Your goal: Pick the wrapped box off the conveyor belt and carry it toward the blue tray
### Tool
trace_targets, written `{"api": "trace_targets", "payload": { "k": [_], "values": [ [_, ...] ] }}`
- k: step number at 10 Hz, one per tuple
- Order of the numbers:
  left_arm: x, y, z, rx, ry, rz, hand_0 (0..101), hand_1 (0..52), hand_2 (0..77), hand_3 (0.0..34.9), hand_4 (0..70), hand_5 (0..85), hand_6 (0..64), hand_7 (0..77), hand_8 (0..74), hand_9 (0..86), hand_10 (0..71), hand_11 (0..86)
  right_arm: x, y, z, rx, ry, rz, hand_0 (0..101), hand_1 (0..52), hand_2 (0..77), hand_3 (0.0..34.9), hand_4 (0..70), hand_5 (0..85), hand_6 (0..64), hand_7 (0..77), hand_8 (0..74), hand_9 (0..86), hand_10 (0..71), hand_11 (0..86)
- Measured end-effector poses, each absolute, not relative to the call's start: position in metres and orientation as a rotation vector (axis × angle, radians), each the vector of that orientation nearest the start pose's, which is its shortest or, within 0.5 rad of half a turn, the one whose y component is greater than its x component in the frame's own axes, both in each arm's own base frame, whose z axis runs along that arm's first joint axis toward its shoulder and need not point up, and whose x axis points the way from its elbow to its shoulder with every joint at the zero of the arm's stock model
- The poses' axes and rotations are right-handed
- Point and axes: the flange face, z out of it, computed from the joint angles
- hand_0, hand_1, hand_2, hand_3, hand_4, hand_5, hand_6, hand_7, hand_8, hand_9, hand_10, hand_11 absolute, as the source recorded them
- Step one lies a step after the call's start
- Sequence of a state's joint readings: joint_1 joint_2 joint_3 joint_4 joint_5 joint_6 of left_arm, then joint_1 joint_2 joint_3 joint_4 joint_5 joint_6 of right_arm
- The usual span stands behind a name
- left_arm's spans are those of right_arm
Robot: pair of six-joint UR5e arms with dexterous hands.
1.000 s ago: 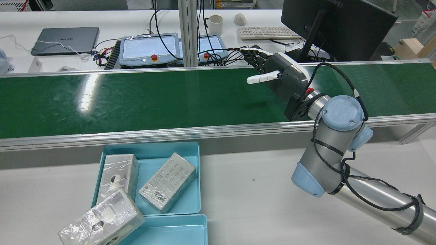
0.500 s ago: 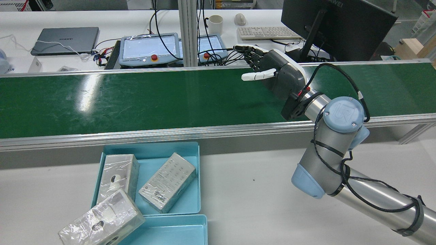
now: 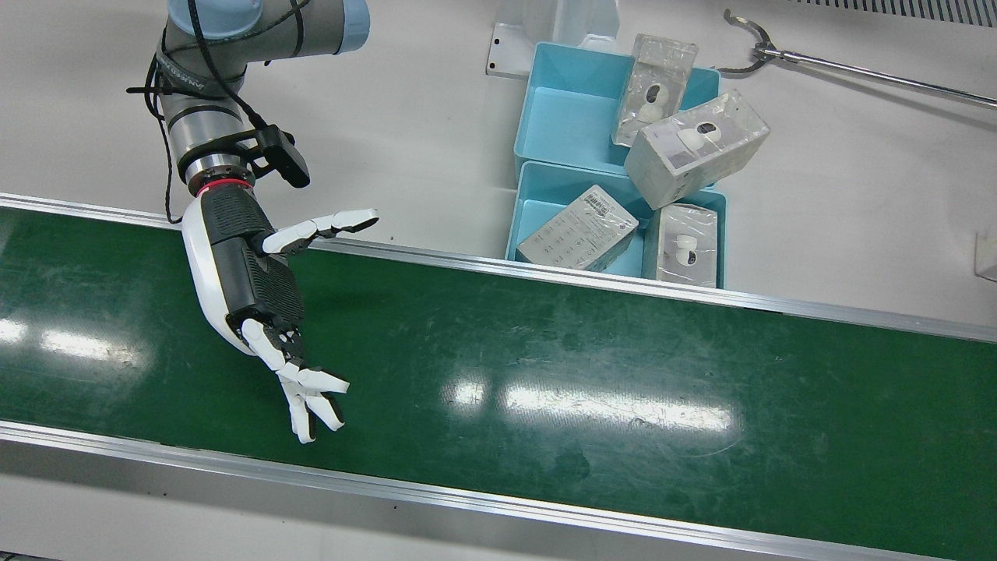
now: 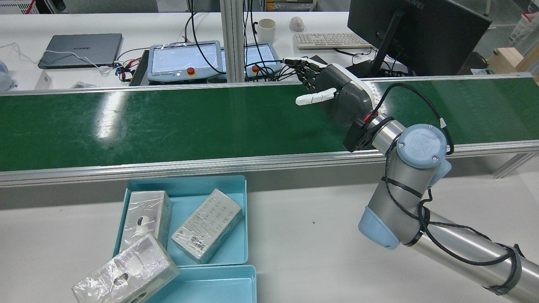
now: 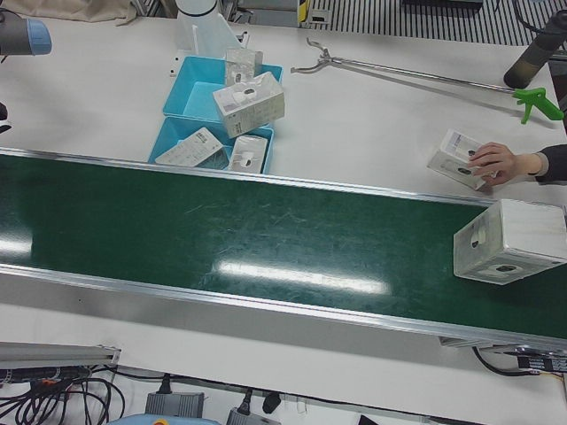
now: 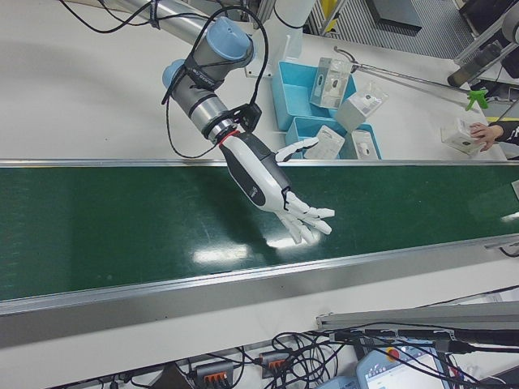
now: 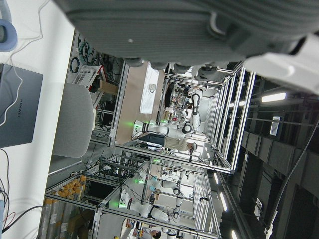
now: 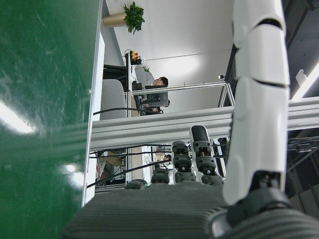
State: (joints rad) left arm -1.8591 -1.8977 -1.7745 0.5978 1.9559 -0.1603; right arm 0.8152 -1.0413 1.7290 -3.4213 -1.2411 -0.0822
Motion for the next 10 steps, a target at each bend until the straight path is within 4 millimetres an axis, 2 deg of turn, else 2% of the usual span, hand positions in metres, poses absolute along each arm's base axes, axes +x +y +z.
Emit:
{"api": "trace_targets", "payload": {
  "k": [10],
  "values": [
    [-0.2512,-0.5098,0.4722,-0.31,2.174,-2.335,0,0.0,0.5,0.0,0.0,1.1,0.5,0.5,0.5,0.0,0.5,0.5,-0.3223,-0.5803,0.3323,0.629,2.704,-1.836,48,14.7,11.4,0.0,12.5,20.7,4.9,4.9,1.1,4.4,0.0,0.5]
  ]
}}
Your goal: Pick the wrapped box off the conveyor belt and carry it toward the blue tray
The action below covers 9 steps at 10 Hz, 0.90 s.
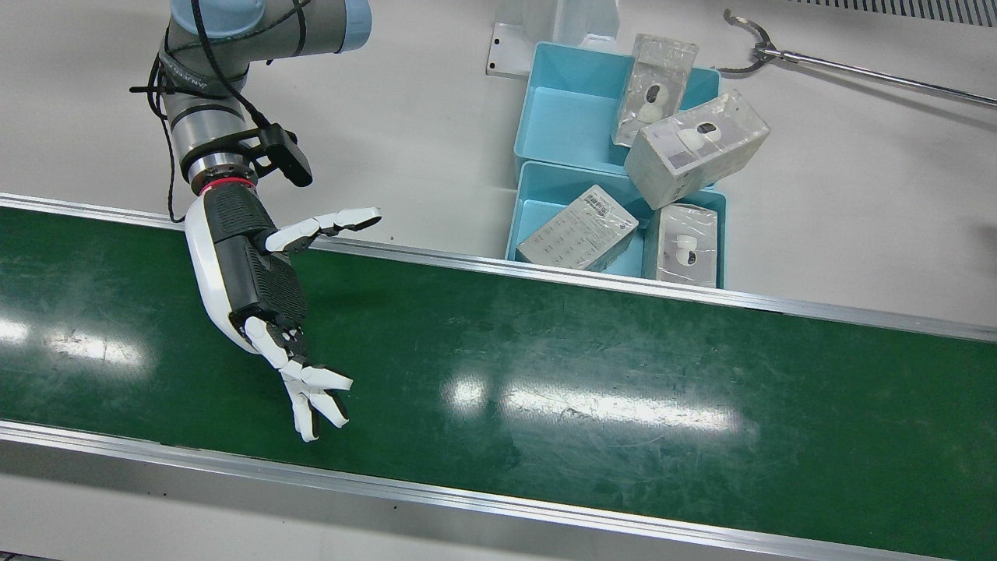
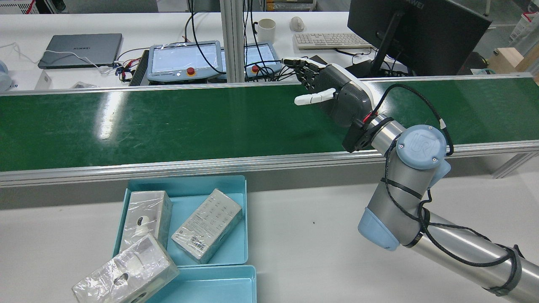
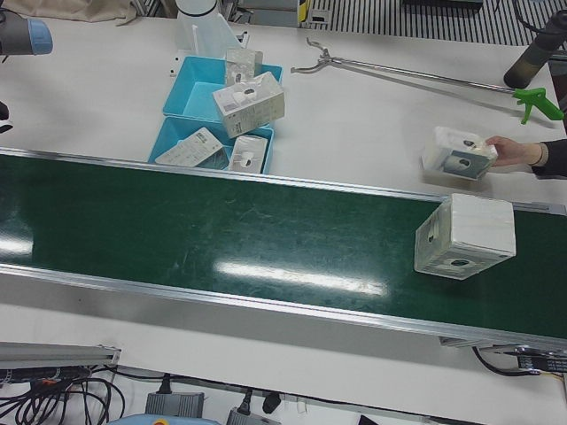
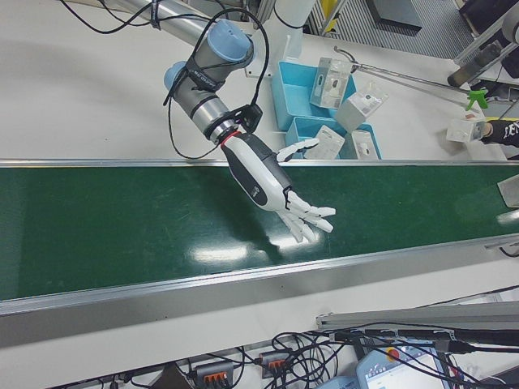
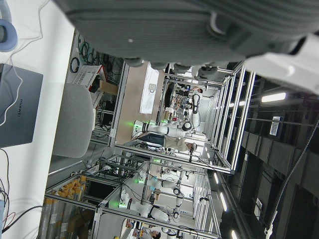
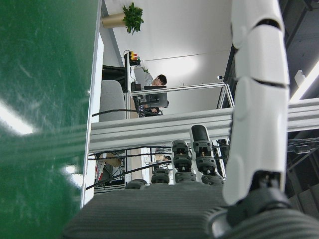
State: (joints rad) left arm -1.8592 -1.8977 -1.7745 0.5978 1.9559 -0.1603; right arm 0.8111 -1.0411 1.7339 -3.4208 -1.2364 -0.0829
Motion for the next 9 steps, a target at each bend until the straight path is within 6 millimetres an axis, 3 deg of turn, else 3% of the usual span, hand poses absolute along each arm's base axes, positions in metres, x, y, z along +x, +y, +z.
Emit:
{"api": "trace_targets", "payload": {
  "k": [9],
  "values": [
    [-0.251,-0.51,0.472,-0.31,2.174,-2.335,0,0.0,1.1,0.0,0.0,1.1,0.5,0.5,0.5,0.0,0.5,0.5,-0.336,-0.58,0.345,0.635,2.695,-1.879,47,13.6,10.4,0.0,12.5,21.8,5.5,4.9,2.2,4.4,0.0,0.5]
  ]
}}
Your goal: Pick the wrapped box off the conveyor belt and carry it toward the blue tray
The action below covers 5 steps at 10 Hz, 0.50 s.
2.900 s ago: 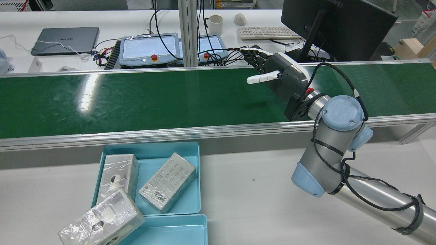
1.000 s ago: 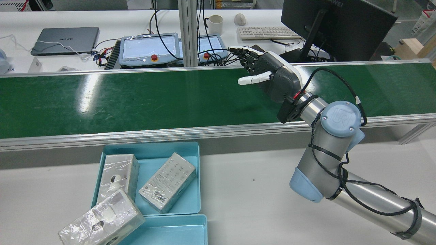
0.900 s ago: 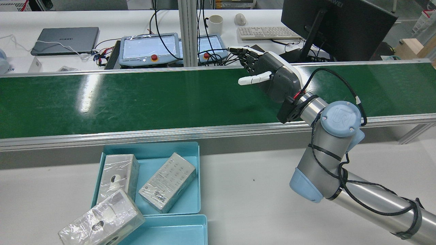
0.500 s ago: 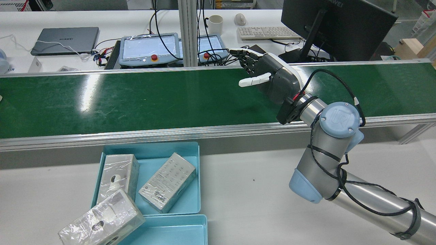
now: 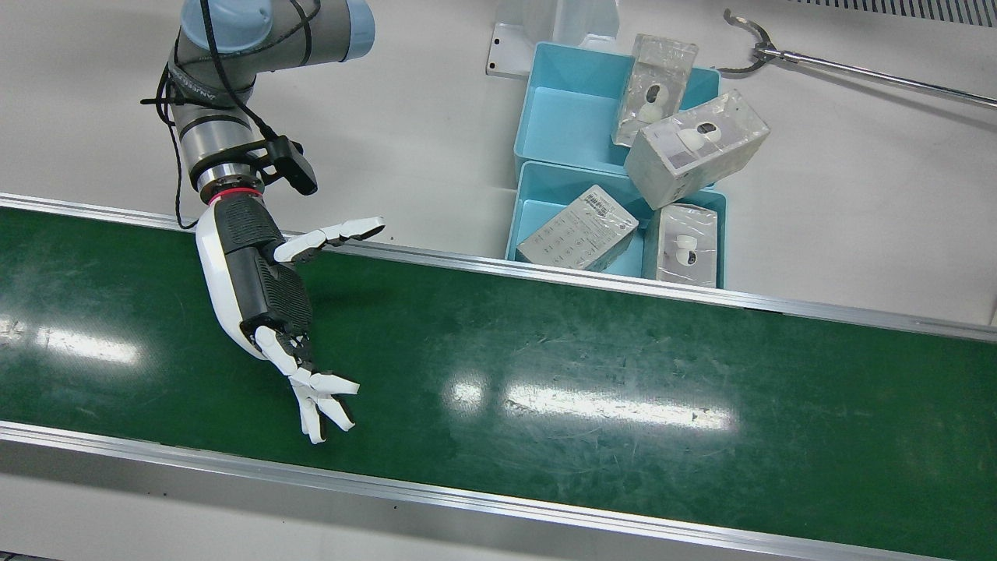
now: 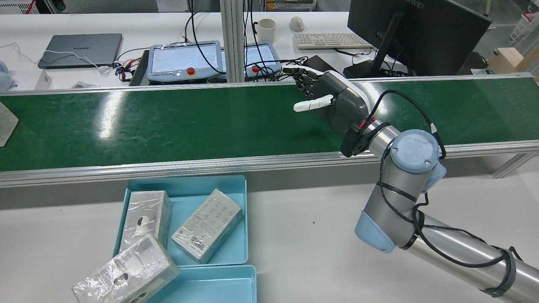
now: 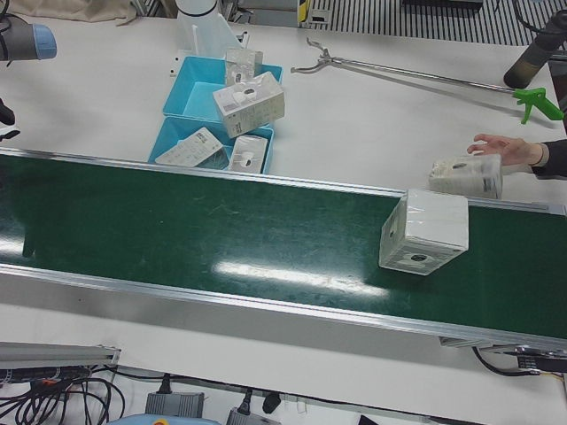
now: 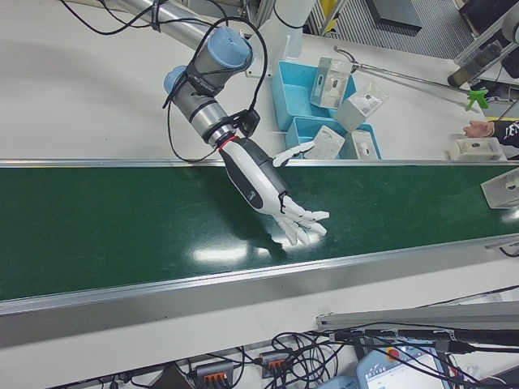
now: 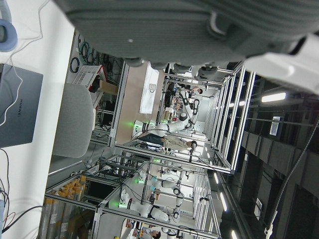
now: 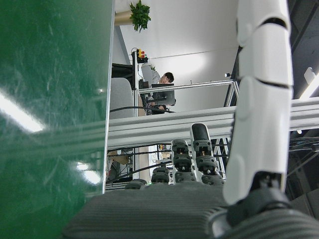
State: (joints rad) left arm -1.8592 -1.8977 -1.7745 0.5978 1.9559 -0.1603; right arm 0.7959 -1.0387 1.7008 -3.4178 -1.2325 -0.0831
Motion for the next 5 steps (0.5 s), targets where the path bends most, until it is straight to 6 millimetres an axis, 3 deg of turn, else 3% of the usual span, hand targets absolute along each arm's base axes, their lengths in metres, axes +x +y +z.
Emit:
{"api": "trace_targets", "payload": {
  "k": [5],
  "values": [
    [-0.2512,-0.5098,0.4722,-0.31,2.174,-2.335,0,0.0,0.5,0.0,0.0,1.1,0.5,0.5,0.5,0.5,0.0,0.5,-0.3372,-0.5802,0.3435,0.638,2.694,-1.877,48,13.6,10.4,0.0,13.1,21.8,5.5,4.9,2.2,4.4,0.0,0.5]
  ]
}}
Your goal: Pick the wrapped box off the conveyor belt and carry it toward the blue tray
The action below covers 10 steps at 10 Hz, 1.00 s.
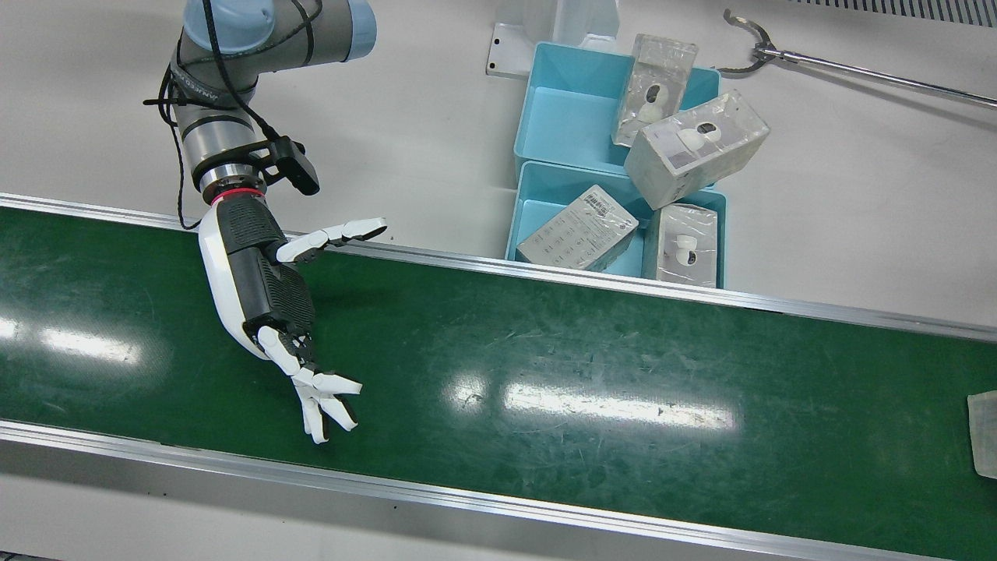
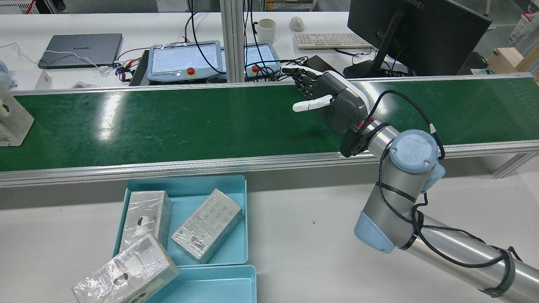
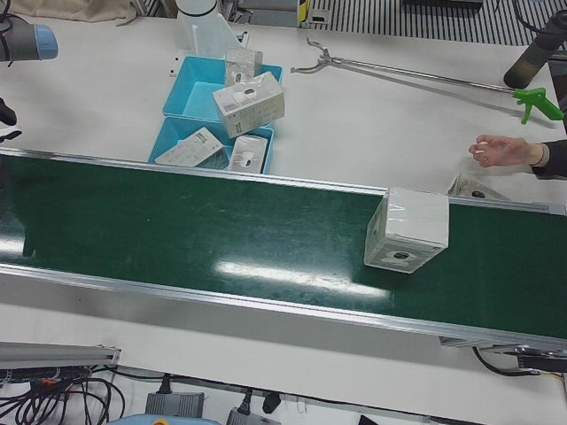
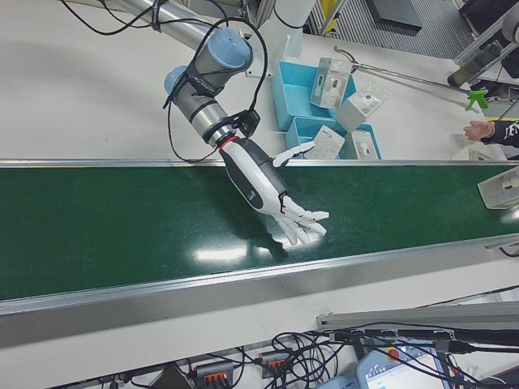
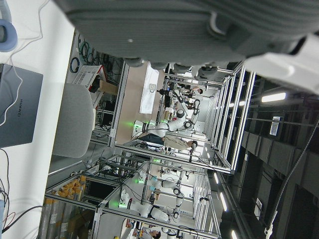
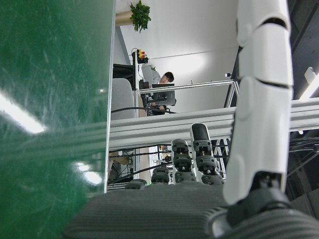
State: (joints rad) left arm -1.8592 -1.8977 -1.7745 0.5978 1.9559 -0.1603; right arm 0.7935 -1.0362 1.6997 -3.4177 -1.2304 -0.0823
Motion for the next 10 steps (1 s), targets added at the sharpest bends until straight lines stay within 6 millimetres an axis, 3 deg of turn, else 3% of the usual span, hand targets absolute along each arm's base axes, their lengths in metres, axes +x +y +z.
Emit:
{"api": "trace_targets", "payload": {
  "k": [4,7,10],
  "values": [
    [-0.251,-0.51,0.472,-0.31,2.174,-2.335,0,0.0,1.1,0.0,0.0,1.1,0.5,0.5,0.5,0.5,0.5,0.5,-0.335,-0.581,0.341,0.63,2.697,-1.873,47,14.7,12.0,0.0,13.1,22.9,5.5,6.0,0.5,4.4,0.0,0.5],
    [-0.251,-0.51,0.472,-0.31,2.174,-2.335,0,0.0,1.1,0.0,0.0,1.1,0.5,0.5,0.5,0.0,0.5,0.5,-0.321,-0.582,0.341,0.572,2.678,-1.895,47,15.3,12.5,0.0,13.1,24.5,3.3,6.0,0.5,2.7,0.0,0.5],
    [-0.251,-0.51,0.472,-0.31,2.174,-2.335,0,0.0,1.1,0.0,0.0,1.1,0.5,0.5,0.5,0.0,0.5,0.5,-0.308,-0.568,0.331,0.486,2.657,-1.991,48,16.4,14.7,0.0,12.0,24.5,4.4,5.5,0.5,2.7,0.0,0.5]
  ]
}}
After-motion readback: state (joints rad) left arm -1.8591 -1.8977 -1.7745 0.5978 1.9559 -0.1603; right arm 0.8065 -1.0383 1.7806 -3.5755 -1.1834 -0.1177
